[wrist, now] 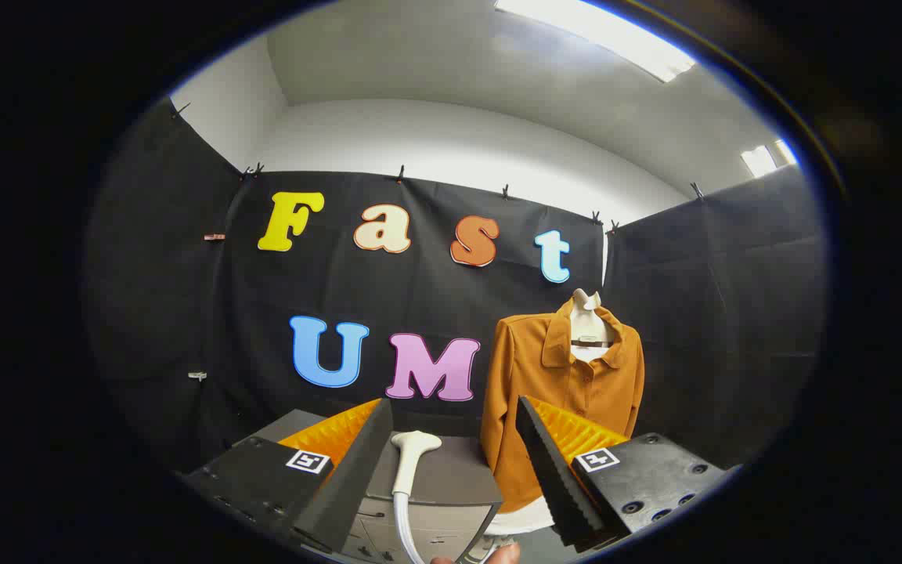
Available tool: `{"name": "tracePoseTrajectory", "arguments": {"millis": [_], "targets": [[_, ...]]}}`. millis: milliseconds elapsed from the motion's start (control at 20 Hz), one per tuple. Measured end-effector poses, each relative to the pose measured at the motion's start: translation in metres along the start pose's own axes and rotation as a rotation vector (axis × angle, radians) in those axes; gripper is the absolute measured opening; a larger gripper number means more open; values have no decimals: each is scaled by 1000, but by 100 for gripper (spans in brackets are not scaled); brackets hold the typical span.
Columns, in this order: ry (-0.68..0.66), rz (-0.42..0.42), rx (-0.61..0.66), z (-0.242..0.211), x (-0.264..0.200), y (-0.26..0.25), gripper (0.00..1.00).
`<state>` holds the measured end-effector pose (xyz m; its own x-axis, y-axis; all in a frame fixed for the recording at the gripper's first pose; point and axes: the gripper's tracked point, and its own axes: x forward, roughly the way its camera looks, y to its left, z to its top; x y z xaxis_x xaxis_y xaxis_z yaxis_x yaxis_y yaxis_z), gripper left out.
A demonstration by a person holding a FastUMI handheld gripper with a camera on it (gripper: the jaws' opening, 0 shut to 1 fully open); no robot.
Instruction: Iron the clothes twice with a garment steamer, once on the left side and once on the right side.
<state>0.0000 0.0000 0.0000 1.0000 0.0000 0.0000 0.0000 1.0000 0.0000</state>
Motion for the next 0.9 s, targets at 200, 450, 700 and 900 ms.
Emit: {"name": "tracePoseTrajectory", "arguments": {"millis": [200,450,700,900], "targets": [[-4,-27,-5,-1,-1,-4,98],[11,-32,2,-1,-3,-4,98],[34,-30,6,-4,-4,0,98],[33,-20,12,-3,-4,4,98]]}}
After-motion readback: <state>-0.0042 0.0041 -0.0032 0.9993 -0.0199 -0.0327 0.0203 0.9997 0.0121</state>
